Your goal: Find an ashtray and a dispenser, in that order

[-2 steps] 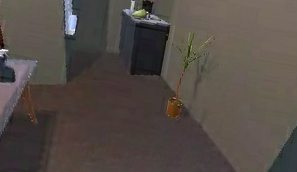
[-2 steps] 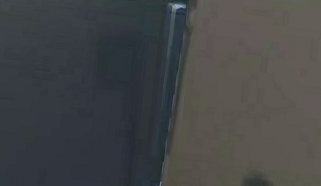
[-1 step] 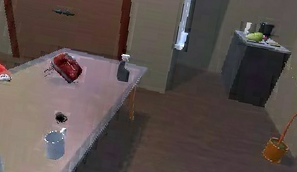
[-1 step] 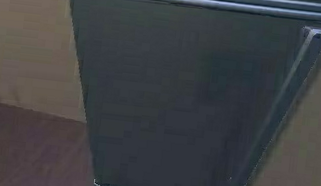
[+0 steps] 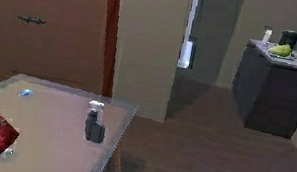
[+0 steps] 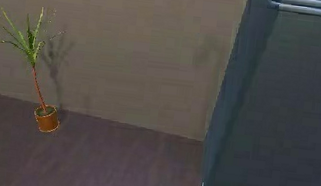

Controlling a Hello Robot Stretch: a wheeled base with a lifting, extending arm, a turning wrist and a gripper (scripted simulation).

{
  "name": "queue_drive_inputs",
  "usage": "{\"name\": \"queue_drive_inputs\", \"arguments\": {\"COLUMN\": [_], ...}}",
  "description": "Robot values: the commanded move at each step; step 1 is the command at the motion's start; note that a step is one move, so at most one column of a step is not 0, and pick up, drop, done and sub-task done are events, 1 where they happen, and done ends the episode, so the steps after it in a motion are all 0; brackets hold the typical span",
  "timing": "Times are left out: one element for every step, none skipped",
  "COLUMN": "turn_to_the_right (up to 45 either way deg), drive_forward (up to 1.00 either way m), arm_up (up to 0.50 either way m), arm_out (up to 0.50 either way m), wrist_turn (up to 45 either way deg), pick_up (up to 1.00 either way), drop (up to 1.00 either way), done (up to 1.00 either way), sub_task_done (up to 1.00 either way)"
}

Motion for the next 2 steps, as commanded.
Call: {"name": "queue_drive_inputs", "arguments": {"turn_to_the_right": [-15.0,0.0], "drive_forward": [0.00,0.00], "arm_up": [0.00,0.00], "arm_out": [0.00,0.00], "wrist_turn": [0.0,0.0], "pick_up": [0.00,0.00], "drop": [0.00,0.00], "done": [0.00,1.00], "sub_task_done": [0.00,0.00]}}
